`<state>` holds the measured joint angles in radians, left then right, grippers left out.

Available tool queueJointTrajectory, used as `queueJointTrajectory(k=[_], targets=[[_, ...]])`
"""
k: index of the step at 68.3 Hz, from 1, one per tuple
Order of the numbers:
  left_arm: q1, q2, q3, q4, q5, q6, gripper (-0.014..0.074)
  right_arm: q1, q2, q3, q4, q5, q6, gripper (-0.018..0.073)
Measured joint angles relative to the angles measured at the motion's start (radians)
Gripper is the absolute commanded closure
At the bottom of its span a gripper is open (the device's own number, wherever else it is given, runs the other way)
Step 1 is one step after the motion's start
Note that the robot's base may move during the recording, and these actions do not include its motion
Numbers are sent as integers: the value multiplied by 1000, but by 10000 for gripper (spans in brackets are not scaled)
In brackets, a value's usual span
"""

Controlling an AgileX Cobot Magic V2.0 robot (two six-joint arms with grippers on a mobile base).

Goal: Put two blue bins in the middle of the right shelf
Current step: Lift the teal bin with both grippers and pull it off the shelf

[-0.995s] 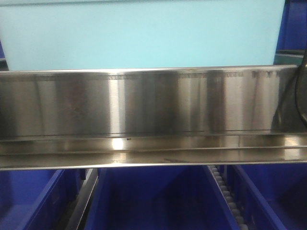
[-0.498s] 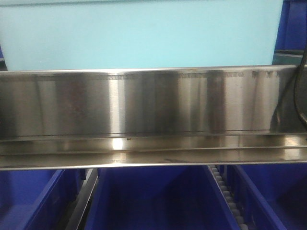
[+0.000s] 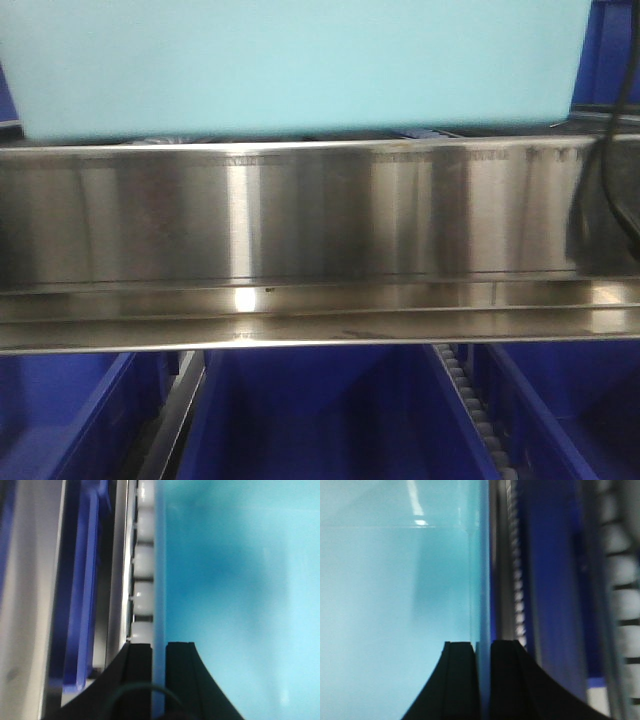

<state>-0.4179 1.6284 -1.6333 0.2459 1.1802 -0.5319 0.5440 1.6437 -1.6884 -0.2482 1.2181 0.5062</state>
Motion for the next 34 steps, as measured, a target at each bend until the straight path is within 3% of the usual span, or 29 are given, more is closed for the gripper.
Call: queueJointTrajectory(k=[16, 34], targets=[[-95, -153, -7, 132, 9, -93, 707, 98, -136, -6, -146, -9, 61, 721], [-138, -279, -42, 252, -36, -122, 707, 135, -207, -73, -184, -62, 74, 721]])
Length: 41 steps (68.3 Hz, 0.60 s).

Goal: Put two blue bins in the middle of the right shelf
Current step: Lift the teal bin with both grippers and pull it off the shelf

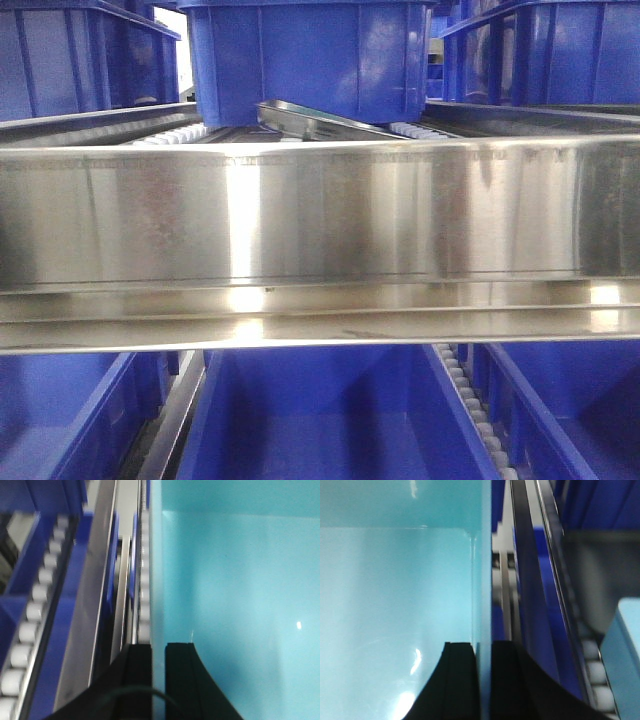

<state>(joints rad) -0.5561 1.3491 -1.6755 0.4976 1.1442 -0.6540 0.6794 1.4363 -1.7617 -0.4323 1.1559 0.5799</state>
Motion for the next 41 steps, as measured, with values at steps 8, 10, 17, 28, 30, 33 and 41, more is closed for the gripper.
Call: queueJointTrajectory(k=[8, 10, 17, 28, 30, 33, 41], targets=[[-2, -4, -18, 22, -12, 0, 707, 2, -3, -22, -4, -9, 2, 721], [-2, -4, -18, 26, -20, 0, 707, 2, -3, -22, -7, -9, 2, 721], [-2, -4, -18, 40, -44, 0, 707, 2, -3, -22, -11, -9, 4, 721], [-2, -4, -18, 46, -49, 0, 707, 2, -3, -22, -11, -10, 4, 721], [-2, -4, -18, 46, -49, 0, 707, 2, -3, -22, -11, -10, 4, 721], [-2, -4, -18, 46, -50, 0, 707, 2, -3, -22, -11, -10, 4, 721], [-2, -4, -18, 46, -50, 0, 707, 2, -3, -22, -11, -10, 4, 721]])
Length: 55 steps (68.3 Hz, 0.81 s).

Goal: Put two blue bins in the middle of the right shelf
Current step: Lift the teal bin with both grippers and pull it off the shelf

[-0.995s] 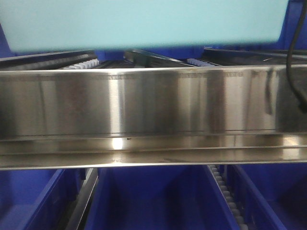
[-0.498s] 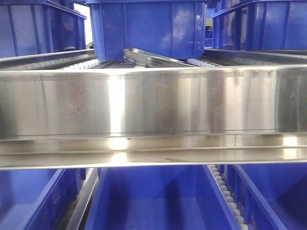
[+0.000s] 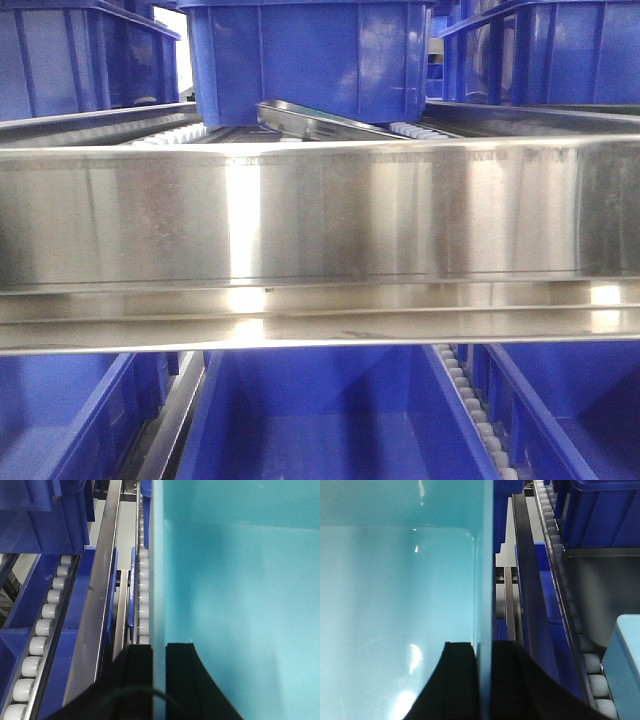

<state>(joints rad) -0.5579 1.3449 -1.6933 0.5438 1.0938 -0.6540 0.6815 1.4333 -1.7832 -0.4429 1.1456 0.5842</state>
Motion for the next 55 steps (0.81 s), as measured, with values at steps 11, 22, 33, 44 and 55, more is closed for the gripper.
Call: queueJointTrajectory(k=[11, 22, 33, 44, 55], targets=[[0, 0, 0, 0, -2, 0, 707, 0, 0, 0, 0, 0, 2, 721], [0, 0, 0, 0, -2, 0, 707, 0, 0, 0, 0, 0, 2, 721], [0, 0, 0, 0, -2, 0, 707, 0, 0, 0, 0, 0, 2, 721], [0, 0, 0, 0, -2, 0, 707, 0, 0, 0, 0, -2, 2, 721], [0, 0, 0, 0, -2, 0, 707, 0, 0, 0, 0, -2, 2, 721]])
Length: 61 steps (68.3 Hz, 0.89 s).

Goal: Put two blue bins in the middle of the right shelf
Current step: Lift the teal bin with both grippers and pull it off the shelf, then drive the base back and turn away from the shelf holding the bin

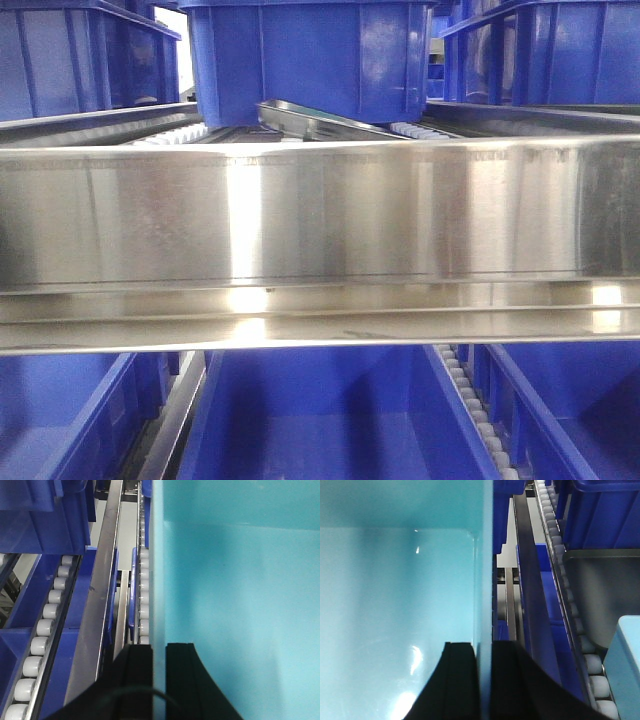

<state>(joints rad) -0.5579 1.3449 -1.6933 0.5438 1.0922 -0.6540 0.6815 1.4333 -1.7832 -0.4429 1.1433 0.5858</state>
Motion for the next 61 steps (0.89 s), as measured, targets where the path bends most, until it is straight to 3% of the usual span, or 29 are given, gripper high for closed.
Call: queueJointTrajectory(k=[61], targets=[[0, 0, 0, 2, -6, 0, 707, 0, 0, 0, 0, -6, 0, 721]])
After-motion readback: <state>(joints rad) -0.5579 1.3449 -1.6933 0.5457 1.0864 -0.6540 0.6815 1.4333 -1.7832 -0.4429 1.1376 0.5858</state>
